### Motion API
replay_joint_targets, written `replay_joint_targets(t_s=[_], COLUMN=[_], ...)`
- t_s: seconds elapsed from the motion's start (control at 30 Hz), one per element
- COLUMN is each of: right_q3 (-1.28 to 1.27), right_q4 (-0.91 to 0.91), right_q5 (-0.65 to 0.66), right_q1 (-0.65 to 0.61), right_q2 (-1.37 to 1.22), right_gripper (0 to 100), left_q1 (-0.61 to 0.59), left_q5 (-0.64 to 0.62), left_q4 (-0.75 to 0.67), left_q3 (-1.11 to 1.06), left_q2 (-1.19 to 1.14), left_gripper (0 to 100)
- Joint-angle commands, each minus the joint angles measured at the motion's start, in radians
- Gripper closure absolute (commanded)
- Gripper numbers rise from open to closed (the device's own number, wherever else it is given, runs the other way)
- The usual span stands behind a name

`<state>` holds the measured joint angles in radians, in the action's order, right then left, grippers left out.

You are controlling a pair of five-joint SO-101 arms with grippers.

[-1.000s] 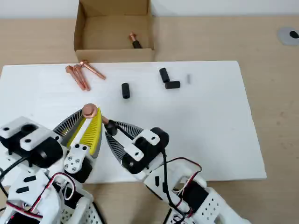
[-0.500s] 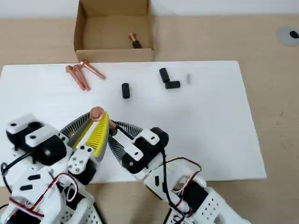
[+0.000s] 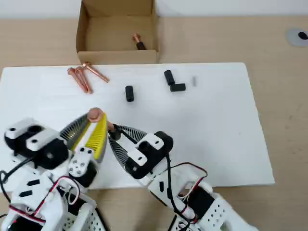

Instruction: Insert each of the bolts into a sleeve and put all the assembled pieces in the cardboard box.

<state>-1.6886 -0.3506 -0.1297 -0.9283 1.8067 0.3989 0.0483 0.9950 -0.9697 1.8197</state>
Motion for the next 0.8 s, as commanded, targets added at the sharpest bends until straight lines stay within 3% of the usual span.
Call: replay_joint_targets(t_s=[0.0,0.3,0.5,0.77], right_q3=[0.004,0.004,0.004,0.004], right_q4=[0.002,0.002,0.002,0.002], right_q5=[-0.003,-0.003,-0.003,-0.003], right_q1=[-0.007,-0.007,-0.007,-0.007], right_q2=[0.16,0.16,0.16,0.16], right_gripper=[98.9,98.9,98.9,98.9], left_q1=[-0.025,-0.02,0.078,0.077], left_q5=[0.008,0.002,-0.003,-0.012], left_q4=[-0.02,-0.018,-0.017,-0.017], left_q3=[0.008,0.003,0.002,-0.023], left_q2=[0.001,0.001,-0.002,0.001], left_gripper=[99,99,99,99])
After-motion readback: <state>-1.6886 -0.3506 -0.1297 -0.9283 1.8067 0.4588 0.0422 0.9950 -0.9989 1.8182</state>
